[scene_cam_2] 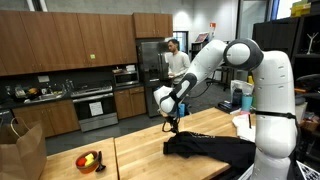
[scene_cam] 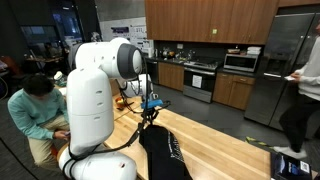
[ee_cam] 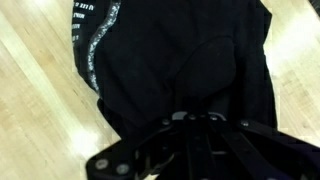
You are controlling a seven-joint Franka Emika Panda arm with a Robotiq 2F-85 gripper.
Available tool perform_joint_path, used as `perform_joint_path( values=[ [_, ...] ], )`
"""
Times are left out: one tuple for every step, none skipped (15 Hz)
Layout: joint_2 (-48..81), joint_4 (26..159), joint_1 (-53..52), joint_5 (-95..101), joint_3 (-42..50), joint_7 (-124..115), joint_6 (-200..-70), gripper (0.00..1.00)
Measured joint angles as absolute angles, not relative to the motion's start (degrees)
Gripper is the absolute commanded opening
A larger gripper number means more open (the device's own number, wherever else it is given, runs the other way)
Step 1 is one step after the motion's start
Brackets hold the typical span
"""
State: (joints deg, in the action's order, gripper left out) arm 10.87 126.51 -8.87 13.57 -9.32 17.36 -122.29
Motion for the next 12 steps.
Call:
perform_joint_path(
  values=[
    [10.3, 126.11, -8.83, 13.89, -9.11, 16.49, -122.19, 0.0],
    [9.35, 125.59, -8.68, 14.11, -8.83, 15.56, -121.94, 0.0],
    [8.1, 125.02, -8.5, 14.41, -8.46, 14.64, -121.44, 0.0],
    [6.41, 124.44, -8.25, 15.1, -7.95, 13.37, -120.8, 0.0],
    [4.67, 123.96, -7.99, 16.28, -7.44, 12.0, -120.16, 0.0],
    [2.84, 123.47, -7.64, 18.26, -6.86, 10.34, -119.28, 0.0],
    [1.2, 123.03, -7.25, 20.37, -6.34, 8.64, -118.34, 0.0],
    [-0.35, 122.46, -6.76, 22.59, -5.88, 6.83, -117.24, 0.0],
    [-1.58, 121.88, -6.27, 24.75, -5.55, 4.93, -116.16, 0.0],
    [-2.6, 121.27, -5.77, 26.87, -5.37, 3.08, -115.19, 0.0],
    [-3.38, 120.57, -5.34, 28.65, -5.3, 1.39, -114.18, 0.0],
    [-3.92, 119.9, -5.07, 30.22, -5.3, -0.19, -113.26, 0.0]
  ],
)
